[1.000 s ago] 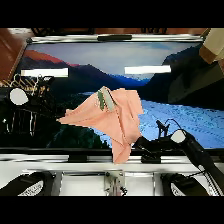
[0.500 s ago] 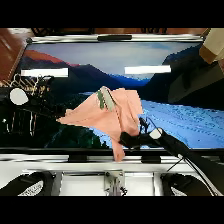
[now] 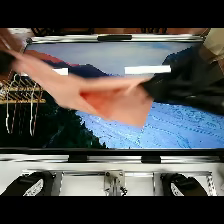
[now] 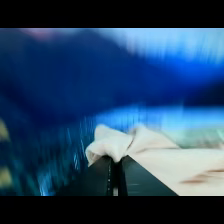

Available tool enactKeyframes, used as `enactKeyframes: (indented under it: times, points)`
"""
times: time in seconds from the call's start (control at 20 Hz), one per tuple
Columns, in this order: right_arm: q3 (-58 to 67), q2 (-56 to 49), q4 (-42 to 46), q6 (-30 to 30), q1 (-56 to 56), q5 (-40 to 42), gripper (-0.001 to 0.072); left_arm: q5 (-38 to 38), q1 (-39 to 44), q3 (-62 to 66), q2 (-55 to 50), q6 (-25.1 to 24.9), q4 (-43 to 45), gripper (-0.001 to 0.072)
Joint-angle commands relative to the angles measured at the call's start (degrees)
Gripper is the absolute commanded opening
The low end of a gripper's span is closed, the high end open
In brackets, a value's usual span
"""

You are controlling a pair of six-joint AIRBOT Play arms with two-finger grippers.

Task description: Fold the shirts.

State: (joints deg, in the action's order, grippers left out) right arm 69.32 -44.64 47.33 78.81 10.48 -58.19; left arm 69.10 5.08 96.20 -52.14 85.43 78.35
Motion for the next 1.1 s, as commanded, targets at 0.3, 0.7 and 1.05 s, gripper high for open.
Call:
enactKeyframes:
  times: [0.3,0.7,1.05]
  points:
    - [22.8,15.9,15.7,10.5,-6.6,1.2,0.0078,-5.6,-1.5,18.3,15.4,8.5,1.9,0.0037]
    - [19.0,-2.5,25.9,14.2,-6.6,-30.0,0.0078,10.1,-1.5,-3.3,8.3,5.7,10.6,0.0038]
    - [2.1,-26.7,22.7,16.9,-6.6,-5.2,0.0078,-7.4,-1.5,-21.8,-11.1,5.3,9.0,0.0037]
